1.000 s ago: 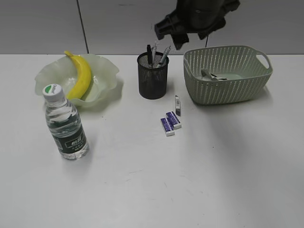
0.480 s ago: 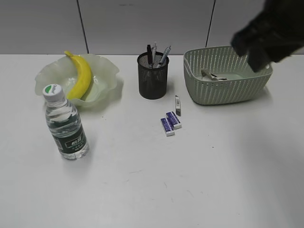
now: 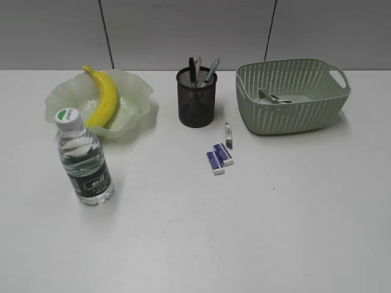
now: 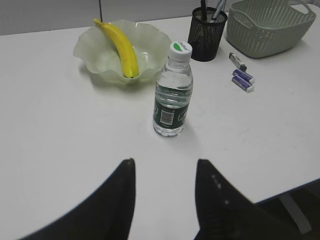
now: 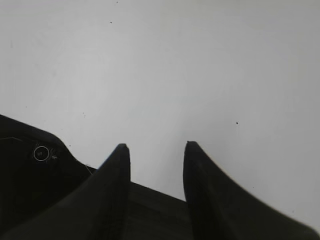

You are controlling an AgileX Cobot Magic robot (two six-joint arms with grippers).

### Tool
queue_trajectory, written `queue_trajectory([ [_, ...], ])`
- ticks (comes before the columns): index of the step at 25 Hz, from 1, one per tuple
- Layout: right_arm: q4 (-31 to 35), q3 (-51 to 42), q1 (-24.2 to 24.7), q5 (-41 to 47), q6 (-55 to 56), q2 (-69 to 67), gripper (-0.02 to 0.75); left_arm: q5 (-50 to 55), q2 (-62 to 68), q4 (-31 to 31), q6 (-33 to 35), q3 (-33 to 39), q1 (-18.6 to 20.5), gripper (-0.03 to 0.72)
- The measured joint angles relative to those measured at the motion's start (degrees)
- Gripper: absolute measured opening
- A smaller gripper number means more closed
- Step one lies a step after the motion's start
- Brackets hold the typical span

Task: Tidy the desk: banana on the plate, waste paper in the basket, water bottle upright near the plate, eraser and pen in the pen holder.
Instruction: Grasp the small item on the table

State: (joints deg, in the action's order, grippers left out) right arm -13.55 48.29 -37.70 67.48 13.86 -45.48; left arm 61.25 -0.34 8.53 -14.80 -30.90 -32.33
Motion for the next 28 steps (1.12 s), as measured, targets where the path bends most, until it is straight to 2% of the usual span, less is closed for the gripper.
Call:
queue_trajectory([
  [8,0.42,-12.57,0.00,-0.57,-0.13,22.21,0.298,0.00,0.00,0.00,0.00,0.00,0.00,0.301],
  [15,1.84,-17.72,0.00,-3.75,-0.95,38.71,0.298,-0.06,3.74,-0.05,0.07,0.00,0.00,0.301],
  [18,3.61,-18.66,0.00,-6.26,-3.34,42.62,0.297,-1.56,9.72,-1.31,1.89,-0.56,0.00,0.301],
  [21,5.03,-18.73,0.00,-6.80,-5.51,43.24,0.297,-9.20,18.07,-4.13,4.16,-2.13,0.00,0.301],
  [25,5.32,-18.84,0.00,-7.44,-6.04,43.31,0.297,-21.82,33.65,-8.53,6.69,-5.39,0.00,0.301],
  [28,5.32,-18.98,0.00,-7.57,-6.10,43.31,0.297,-26.85,48.86,-12.58,9.08,-10.70,-0.16,0.301],
])
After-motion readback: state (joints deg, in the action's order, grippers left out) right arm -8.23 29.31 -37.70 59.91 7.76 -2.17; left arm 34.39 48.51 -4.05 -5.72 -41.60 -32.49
